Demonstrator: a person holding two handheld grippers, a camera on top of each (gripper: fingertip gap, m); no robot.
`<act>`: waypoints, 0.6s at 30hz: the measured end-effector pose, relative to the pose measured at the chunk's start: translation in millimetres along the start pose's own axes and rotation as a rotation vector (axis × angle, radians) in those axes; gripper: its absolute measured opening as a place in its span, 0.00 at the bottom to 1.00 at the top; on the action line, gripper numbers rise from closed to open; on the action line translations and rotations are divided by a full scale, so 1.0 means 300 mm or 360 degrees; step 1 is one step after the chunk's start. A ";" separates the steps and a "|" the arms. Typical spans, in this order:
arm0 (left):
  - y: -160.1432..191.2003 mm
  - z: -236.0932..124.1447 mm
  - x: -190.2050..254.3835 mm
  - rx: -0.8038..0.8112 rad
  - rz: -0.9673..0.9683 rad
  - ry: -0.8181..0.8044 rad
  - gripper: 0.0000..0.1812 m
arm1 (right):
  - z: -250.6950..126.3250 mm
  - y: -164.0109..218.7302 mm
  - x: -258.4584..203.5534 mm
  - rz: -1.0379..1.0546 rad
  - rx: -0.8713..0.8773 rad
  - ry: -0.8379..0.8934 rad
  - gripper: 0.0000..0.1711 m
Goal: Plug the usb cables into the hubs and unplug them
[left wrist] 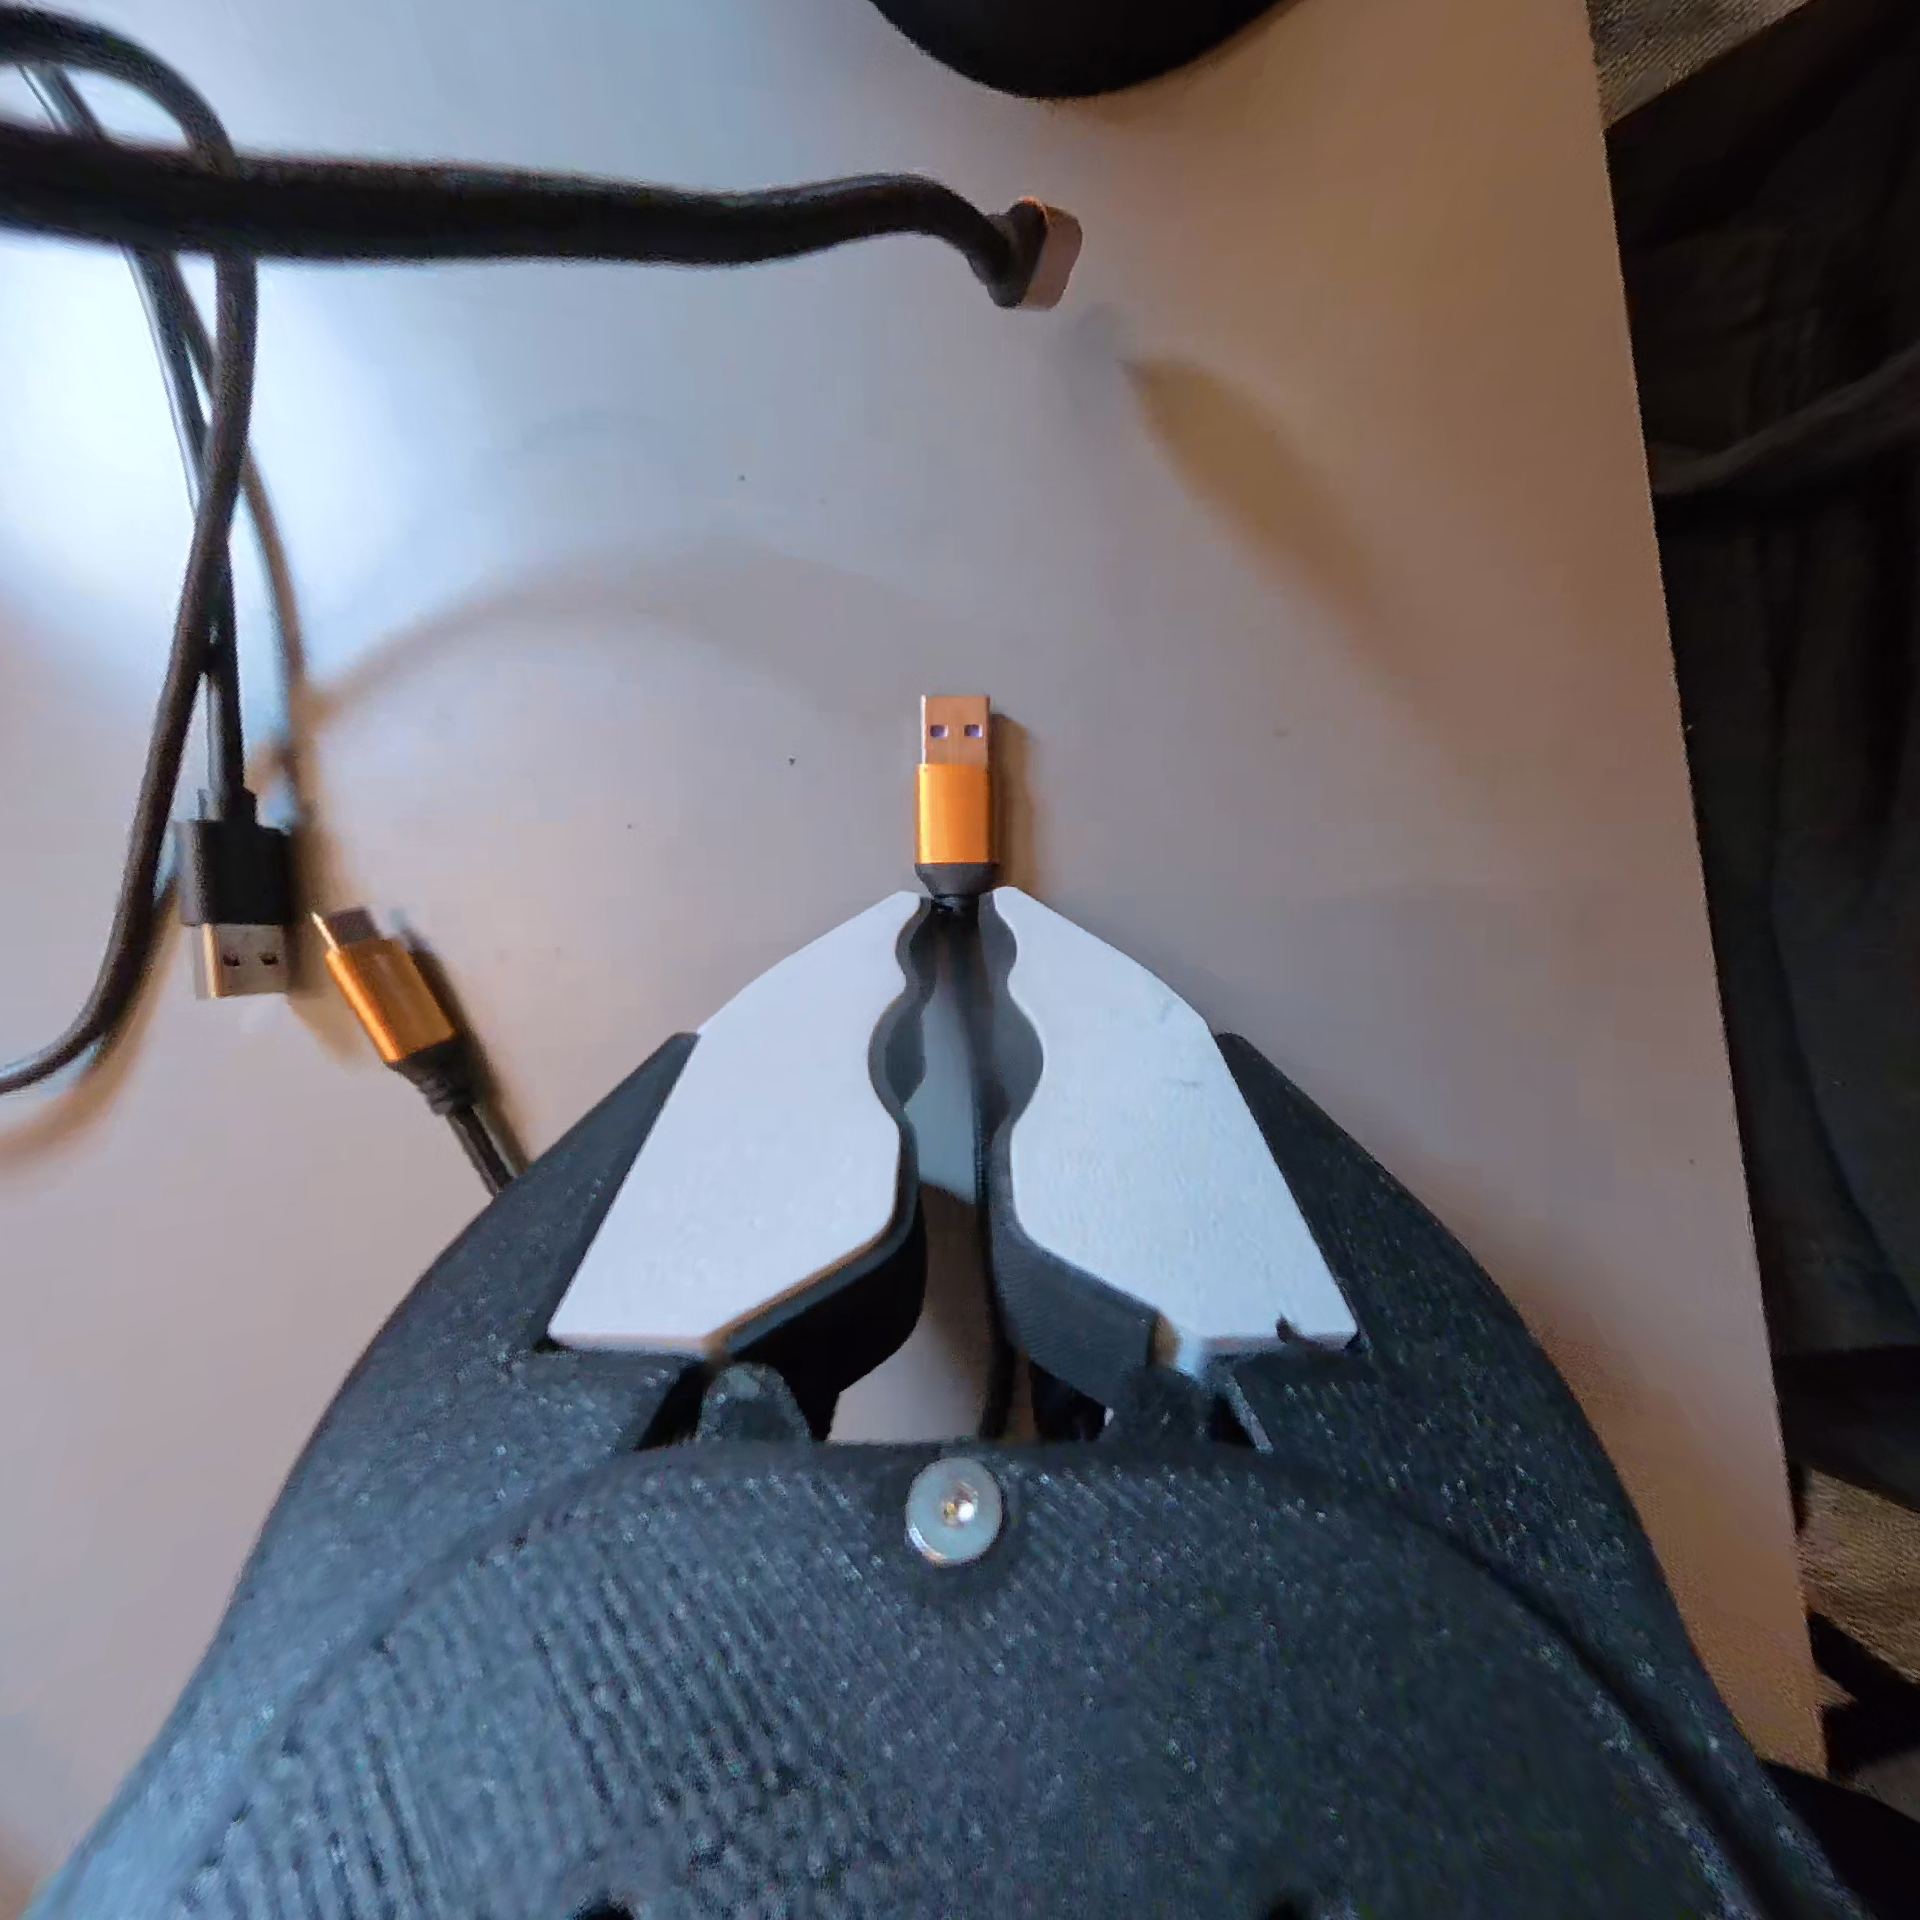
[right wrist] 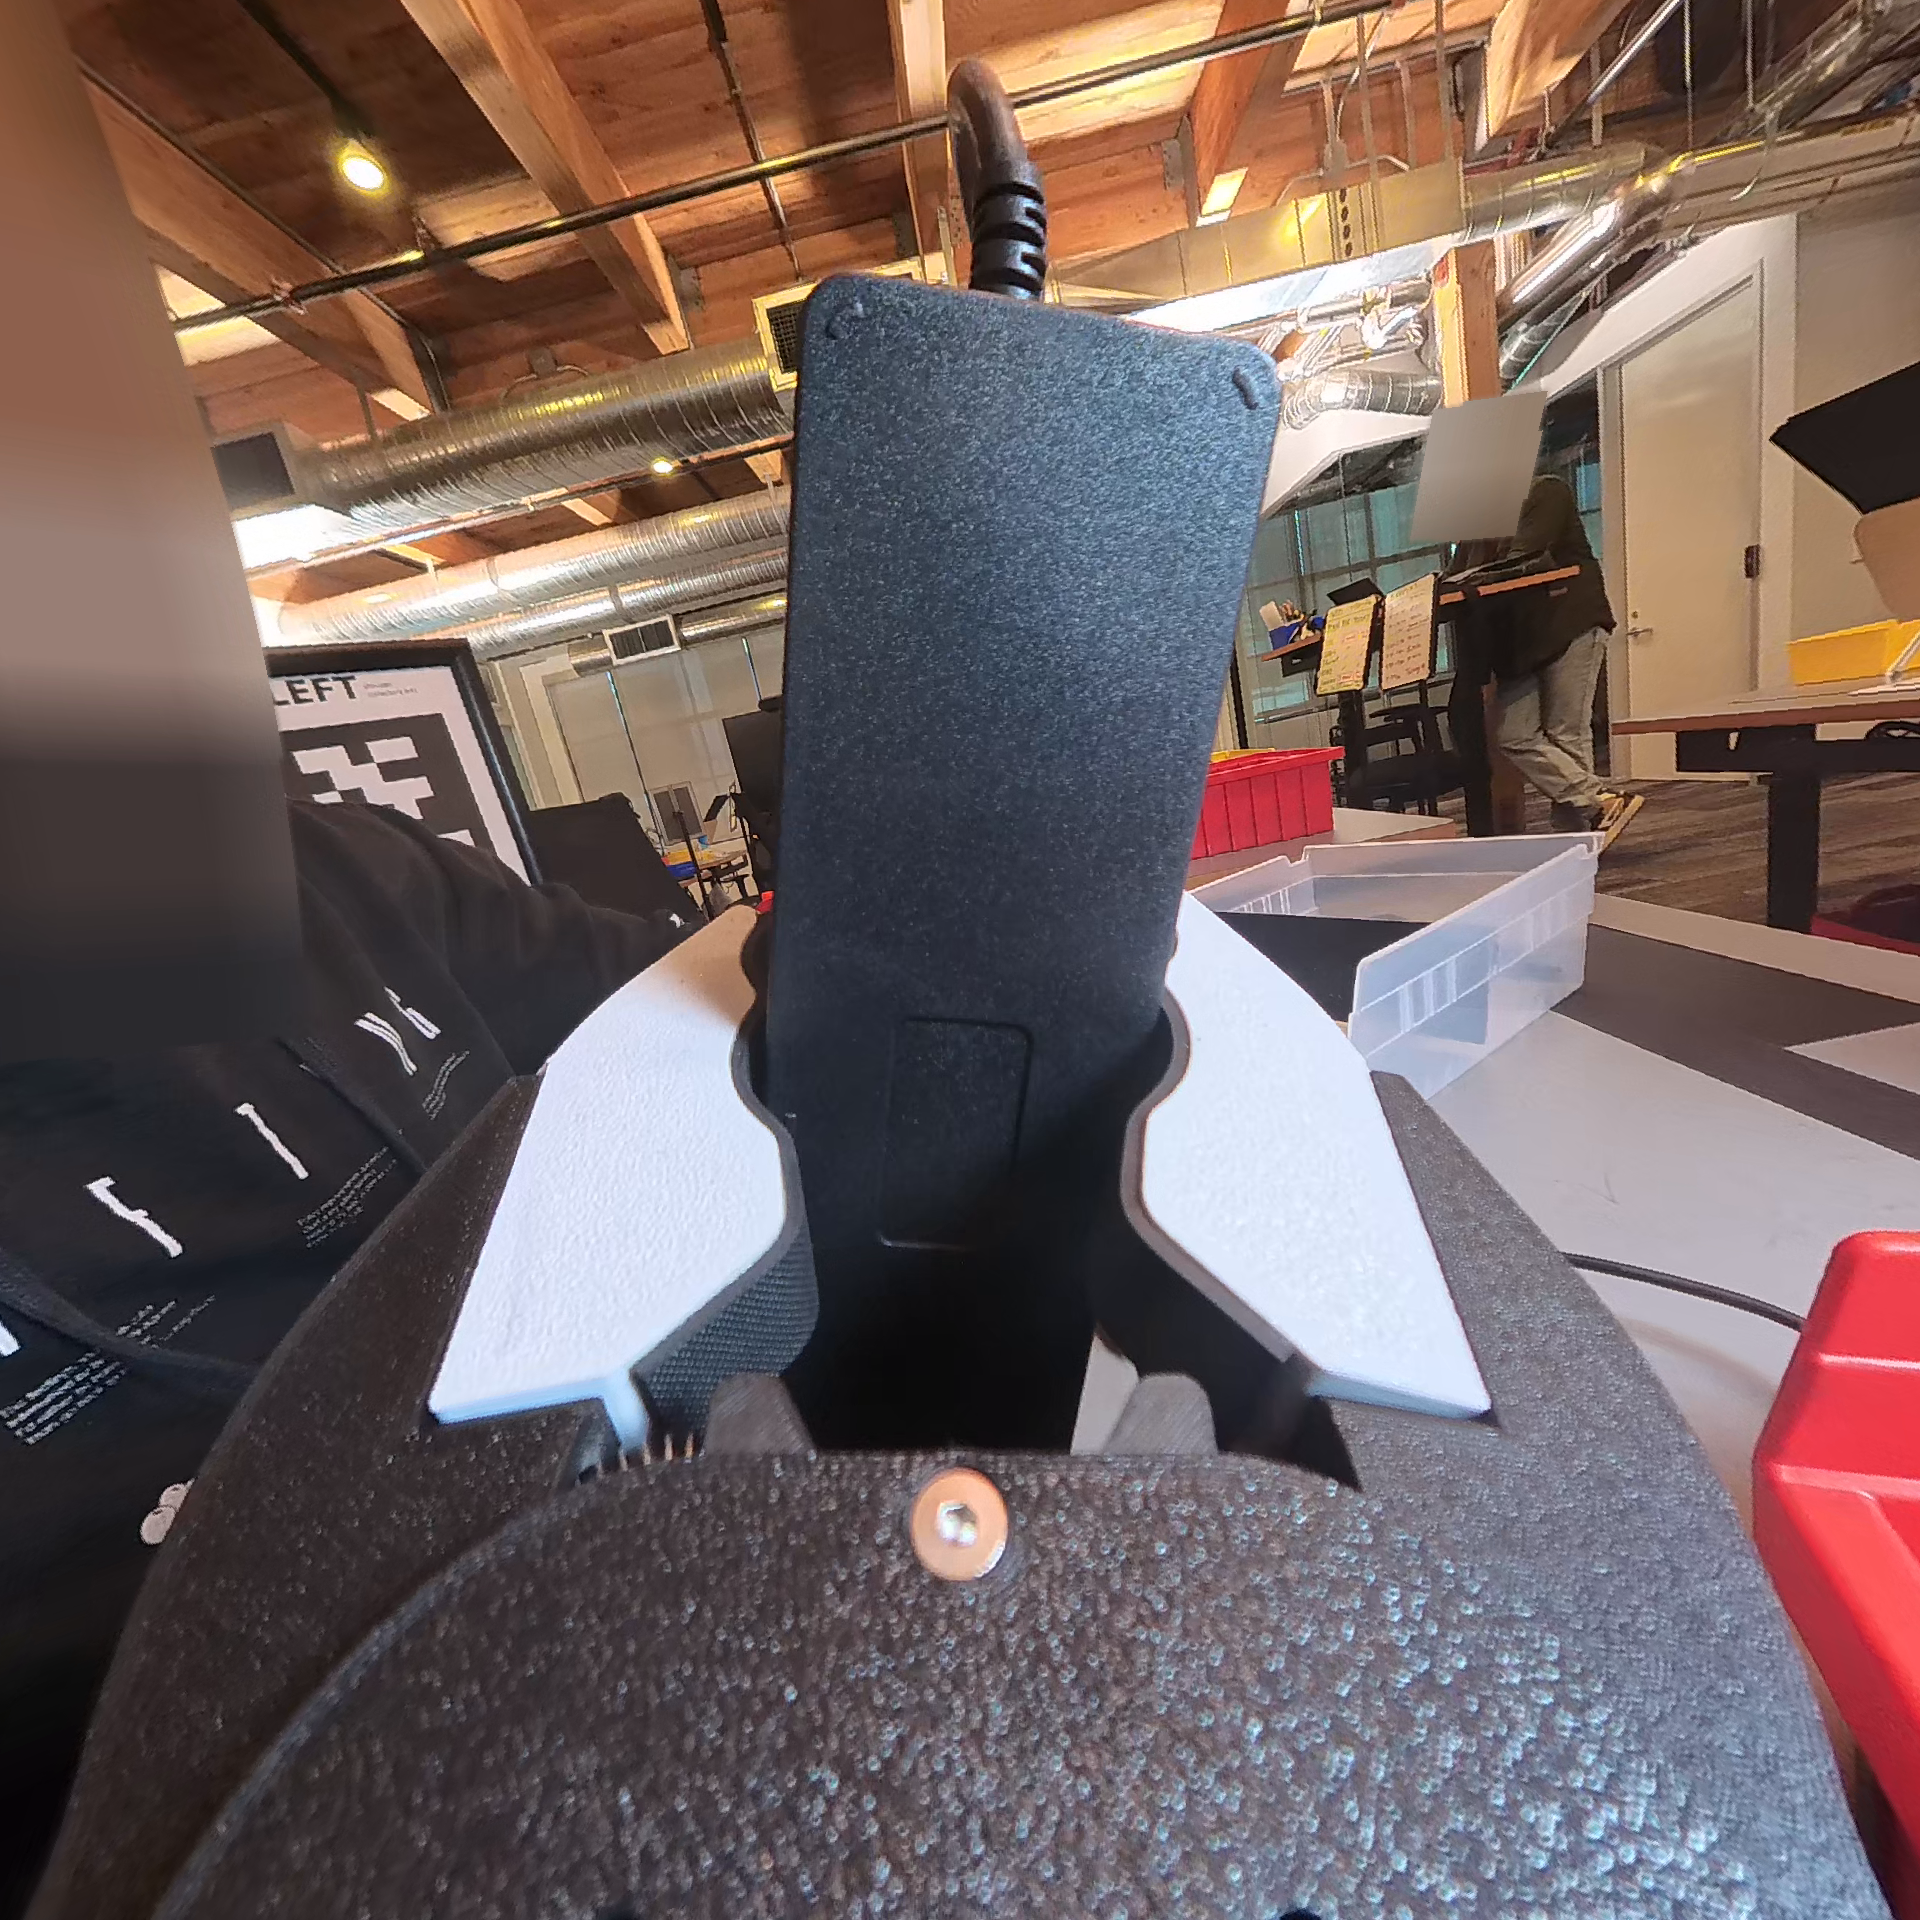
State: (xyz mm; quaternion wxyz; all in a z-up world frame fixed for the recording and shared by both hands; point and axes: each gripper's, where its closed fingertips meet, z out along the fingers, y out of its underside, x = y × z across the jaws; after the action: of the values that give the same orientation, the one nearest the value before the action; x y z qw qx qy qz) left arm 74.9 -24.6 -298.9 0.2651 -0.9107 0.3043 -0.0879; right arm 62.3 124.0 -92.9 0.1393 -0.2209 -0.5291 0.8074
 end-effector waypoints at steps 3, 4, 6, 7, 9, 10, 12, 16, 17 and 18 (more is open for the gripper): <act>0.001 -0.017 -0.046 -0.0032 0.0069 -0.0276 0.04 | 0.000 -0.002 0.000 -0.0006 0.0000 0.0003 0.38; -0.016 -0.036 -0.041 0.0051 0.0024 -0.0265 0.04 | 0.001 -0.001 -0.001 -0.0006 -0.0002 0.0002 0.38; -0.062 -0.115 -0.036 0.0222 -0.0095 -0.0226 0.04 | 0.003 0.010 0.000 -0.0025 -0.0038 0.0011 0.38; -0.097 -0.178 -0.036 0.0327 -0.0139 -0.0224 0.04 | 0.007 0.023 0.001 -0.0043 -0.0075 0.0016 0.38; -0.172 -0.329 -0.044 0.0508 -0.0203 -0.0248 0.04 | 0.021 0.058 0.000 -0.0071 -0.0166 0.0015 0.38; -0.207 -0.400 -0.047 0.0571 -0.0223 -0.0256 0.04 | 0.030 0.078 -0.003 -0.0079 -0.0210 0.0005 0.38; -0.265 -0.489 -0.047 0.0612 -0.0273 -0.0216 0.04 | 0.053 0.118 -0.015 -0.0095 -0.0295 -0.0025 0.38; -0.347 -0.438 -0.054 0.0489 -0.0409 -0.0039 0.04 | 0.093 0.167 -0.054 -0.0108 -0.0383 -0.0103 0.38; -0.364 -0.410 -0.066 0.0462 -0.0437 -0.0015 0.04 | 0.099 0.173 -0.061 -0.0106 -0.0390 -0.0115 0.38; -0.378 -0.385 -0.082 0.0436 -0.0467 0.0004 0.04 | 0.104 0.179 -0.066 -0.0104 -0.0397 -0.0124 0.38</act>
State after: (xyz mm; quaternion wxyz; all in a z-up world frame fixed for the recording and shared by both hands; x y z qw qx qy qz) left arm 75.7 17.1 -140.7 0.3706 -0.9006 0.1538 -0.1672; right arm 64.1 68.7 -127.3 0.1163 -0.1876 -0.6372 0.7384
